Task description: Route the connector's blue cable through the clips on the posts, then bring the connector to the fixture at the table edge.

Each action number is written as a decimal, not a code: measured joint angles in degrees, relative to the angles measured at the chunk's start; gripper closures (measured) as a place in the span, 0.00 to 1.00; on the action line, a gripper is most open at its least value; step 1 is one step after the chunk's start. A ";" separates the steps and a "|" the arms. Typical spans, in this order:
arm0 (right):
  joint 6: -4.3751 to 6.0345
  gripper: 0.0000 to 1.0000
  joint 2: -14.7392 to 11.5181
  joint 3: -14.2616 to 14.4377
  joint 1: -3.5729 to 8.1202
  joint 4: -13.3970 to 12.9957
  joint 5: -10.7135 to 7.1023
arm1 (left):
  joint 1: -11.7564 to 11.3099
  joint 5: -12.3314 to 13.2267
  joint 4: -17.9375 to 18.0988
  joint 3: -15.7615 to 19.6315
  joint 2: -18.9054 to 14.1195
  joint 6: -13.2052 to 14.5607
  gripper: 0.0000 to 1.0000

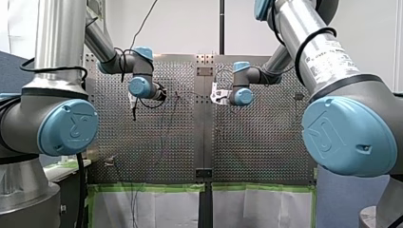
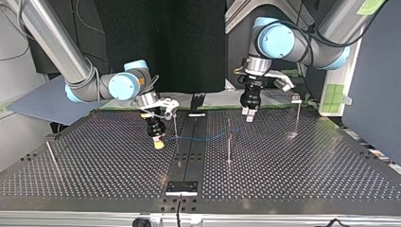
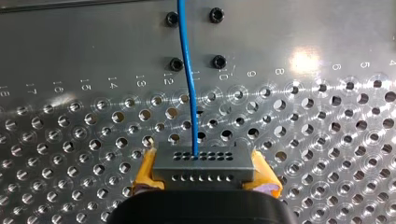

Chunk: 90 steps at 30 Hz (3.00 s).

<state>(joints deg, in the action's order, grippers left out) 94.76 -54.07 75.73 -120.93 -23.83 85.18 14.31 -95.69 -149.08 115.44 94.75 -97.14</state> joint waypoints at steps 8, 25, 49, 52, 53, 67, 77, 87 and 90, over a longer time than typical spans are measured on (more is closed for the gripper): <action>0.00 1.00 0.07 0.01 -0.11 0.17 0.00 | 0.17 0.02 -0.13 0.01 0.00 0.51 0.00; 0.00 1.00 0.14 0.01 -0.46 0.50 0.00 | 1.67 1.58 0.31 0.01 -0.13 3.17 0.00; 0.00 1.00 0.25 0.00 -0.67 0.94 0.00 | 1.88 1.29 0.23 0.02 -0.11 2.07 0.00; 0.00 1.00 0.30 0.01 -0.81 1.04 0.00 | 2.08 1.37 0.09 0.02 -0.11 2.80 0.00; -0.01 1.00 0.30 0.01 -0.87 1.10 0.01 | 2.23 1.36 0.03 0.02 -0.10 3.13 0.00; 0.00 1.00 0.40 0.01 -1.04 1.91 0.17 | 8.81 -4.22 1.38 -3.51 0.01 6.94 0.00; 0.00 1.00 0.46 0.02 -0.87 2.49 0.19 | 13.50 -8.90 0.82 -4.92 1.43 7.40 0.00; 0.00 1.00 0.49 0.01 -0.78 2.50 0.26 | 17.79 -13.48 -0.53 -9.29 5.84 10.75 0.00; 0.00 1.00 0.49 0.02 -0.79 2.44 0.26 | 18.17 -14.75 -0.71 -10.55 7.10 11.67 0.00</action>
<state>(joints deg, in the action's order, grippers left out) 94.76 -53.58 75.76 -121.73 -21.39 85.44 32.48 -110.44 -149.79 104.90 101.85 -85.46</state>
